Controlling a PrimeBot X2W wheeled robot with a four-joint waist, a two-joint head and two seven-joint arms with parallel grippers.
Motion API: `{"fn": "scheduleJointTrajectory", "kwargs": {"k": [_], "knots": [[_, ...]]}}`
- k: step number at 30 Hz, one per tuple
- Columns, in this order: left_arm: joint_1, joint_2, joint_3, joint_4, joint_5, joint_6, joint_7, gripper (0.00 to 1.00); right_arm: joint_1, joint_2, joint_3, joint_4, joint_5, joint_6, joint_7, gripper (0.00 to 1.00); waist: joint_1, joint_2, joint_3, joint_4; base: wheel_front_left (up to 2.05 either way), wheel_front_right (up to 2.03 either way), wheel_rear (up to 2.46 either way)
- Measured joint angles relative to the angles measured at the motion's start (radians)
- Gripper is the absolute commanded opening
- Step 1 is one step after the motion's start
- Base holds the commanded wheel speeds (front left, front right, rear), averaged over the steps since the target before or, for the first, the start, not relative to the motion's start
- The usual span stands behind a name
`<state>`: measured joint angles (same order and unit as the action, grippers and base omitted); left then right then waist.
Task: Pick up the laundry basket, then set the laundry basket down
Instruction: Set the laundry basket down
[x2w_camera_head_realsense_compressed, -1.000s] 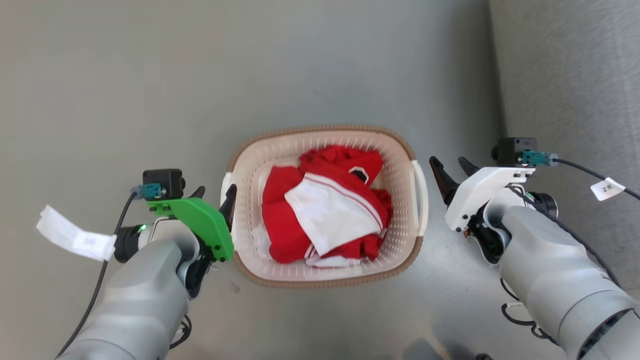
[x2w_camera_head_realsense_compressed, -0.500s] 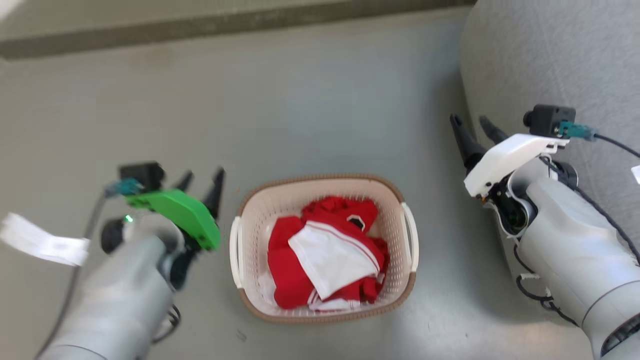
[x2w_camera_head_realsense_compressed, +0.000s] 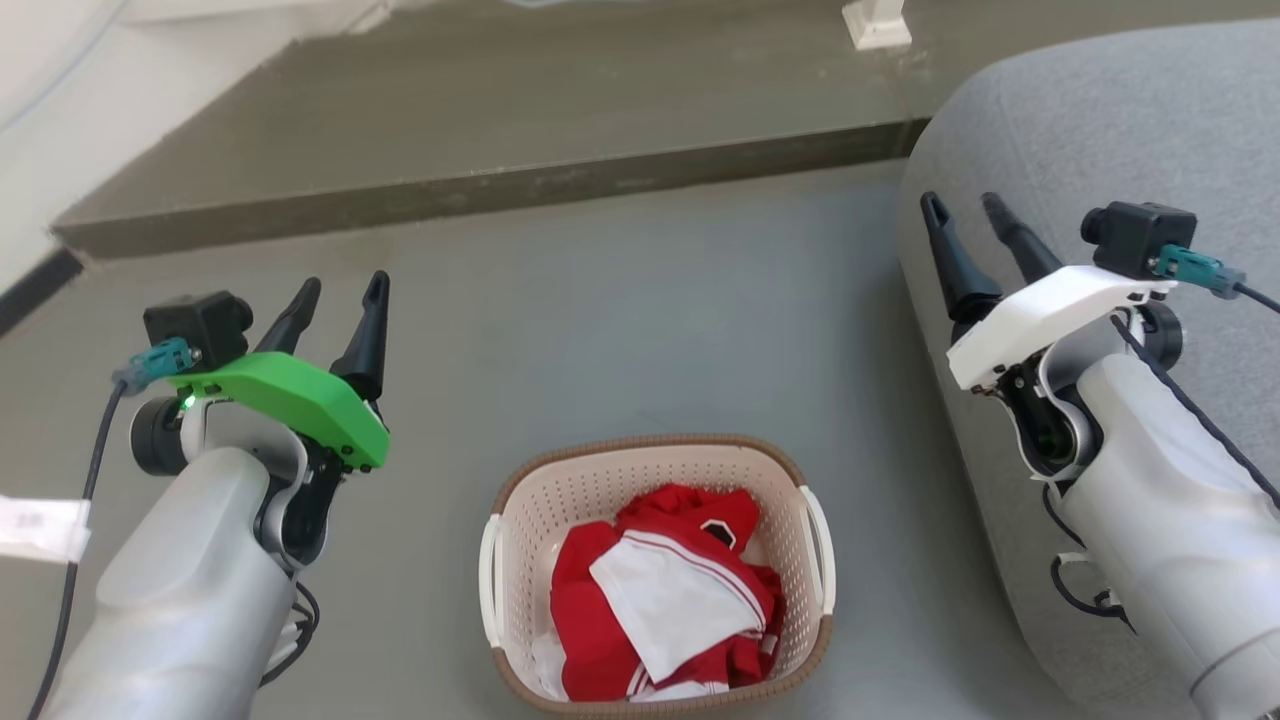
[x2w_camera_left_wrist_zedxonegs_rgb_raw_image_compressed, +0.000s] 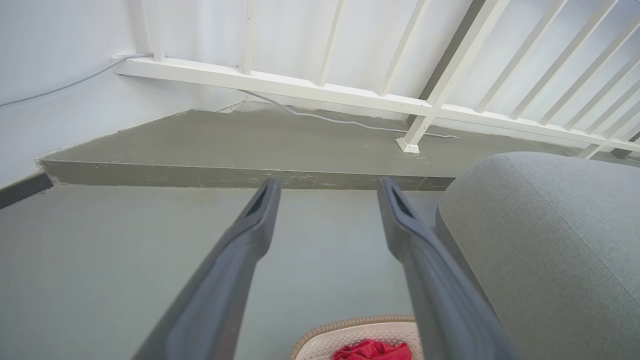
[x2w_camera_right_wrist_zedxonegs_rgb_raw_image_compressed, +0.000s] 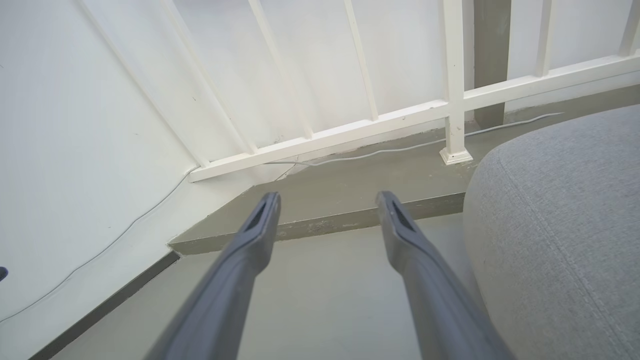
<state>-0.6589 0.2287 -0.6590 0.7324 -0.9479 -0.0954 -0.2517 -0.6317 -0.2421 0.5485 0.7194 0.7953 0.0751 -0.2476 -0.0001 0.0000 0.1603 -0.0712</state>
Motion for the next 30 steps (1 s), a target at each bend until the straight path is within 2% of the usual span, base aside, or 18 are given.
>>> {"fn": "scheduleJointTrajectory", "kwargs": {"k": [6, 16, 20, 30], "knots": [[0.094, 0.007, 0.125, -0.147, 0.12, 0.053, 0.0, 1.0, 0.091, -0.025, -0.064, -0.148, -0.135, -0.053, -0.004, 1.0, 0.0, 0.0, -0.055, -0.003, 0.0, 0.0, 0.0], [0.231, 0.003, 0.282, -0.359, 0.244, 0.074, 0.0, 1.0, 0.234, -0.036, -0.184, -0.329, -0.23, -0.112, -0.006, 1.0, 0.0, 0.0, -0.08, -0.004, 0.0, 0.0, 0.0], [0.303, -0.014, 0.321, -0.413, 0.286, 0.075, 0.0, 1.0, 0.304, -0.024, -0.21, -0.374, -0.261, -0.122, -0.006, 1.0, 0.0, 0.0, -0.082, -0.004, 0.0, 0.0, 0.0], [0.423, -0.063, 0.394, -0.497, 0.366, 0.079, 0.0, 1.0, 0.4, 0.015, -0.244, -0.468, -0.327, -0.122, -0.006, 1.0, 0.0, 0.0, -0.085, -0.006, 0.0, 0.0, 0.0]]}}
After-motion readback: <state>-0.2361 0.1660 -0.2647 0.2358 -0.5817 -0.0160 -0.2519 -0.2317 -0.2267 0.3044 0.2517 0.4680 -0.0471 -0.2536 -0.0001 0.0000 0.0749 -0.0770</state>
